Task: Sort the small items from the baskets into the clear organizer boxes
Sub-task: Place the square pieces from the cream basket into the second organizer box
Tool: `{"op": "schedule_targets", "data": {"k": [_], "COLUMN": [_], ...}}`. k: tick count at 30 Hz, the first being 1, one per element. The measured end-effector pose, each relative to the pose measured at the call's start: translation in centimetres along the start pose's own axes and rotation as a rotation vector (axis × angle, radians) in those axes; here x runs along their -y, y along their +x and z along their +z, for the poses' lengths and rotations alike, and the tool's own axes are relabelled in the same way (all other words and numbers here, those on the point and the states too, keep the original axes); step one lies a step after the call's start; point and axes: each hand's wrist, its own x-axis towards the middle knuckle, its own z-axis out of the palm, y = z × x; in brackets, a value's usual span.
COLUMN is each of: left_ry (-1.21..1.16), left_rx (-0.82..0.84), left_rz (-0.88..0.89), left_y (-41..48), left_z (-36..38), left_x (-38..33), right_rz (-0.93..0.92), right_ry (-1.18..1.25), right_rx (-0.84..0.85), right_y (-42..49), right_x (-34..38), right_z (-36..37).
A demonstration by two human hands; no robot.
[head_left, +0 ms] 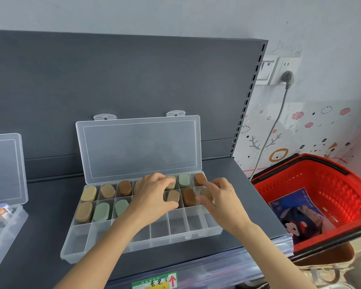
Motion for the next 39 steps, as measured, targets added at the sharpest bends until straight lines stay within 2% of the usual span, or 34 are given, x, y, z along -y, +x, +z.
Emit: {"op": "schedule_targets", "data": {"k": [4, 8, 18, 26, 39], "left_ry": [0.025, 0.148, 0.227, 0.311, 0.318], "left_rx": [-0.040, -0.125, -0.264, -0.320, -0.393], "left_rz": [-0.025, -0.061, -0.212, -0.362, -0.542], "left_y": [-0.6, -1.8, -8.8, -17.3, -36.9], "left_z": [-0.6, -1.5, -4.7, -8.9, -16.5], "left_x": [-0.1, 0.4, 4.7, 11.1, 24.3], "right_rz": [-0.048, -0.150, -0.464, -0.622, -0.813], "right_ry": [0.063, 0.060, -0.068, -0.119, -0.017], "right_rx": [-0.048, -0.057, 0.078, 0.185, 0.252], "right_y": [0.4, 0.9, 1.4, -0.6, -8.5], "right_x": [0.6, 1.7, 8.6, 19.0, 39.6], "right_z": [-0.5, 0.0, 3.0, 4.9, 13.3]}}
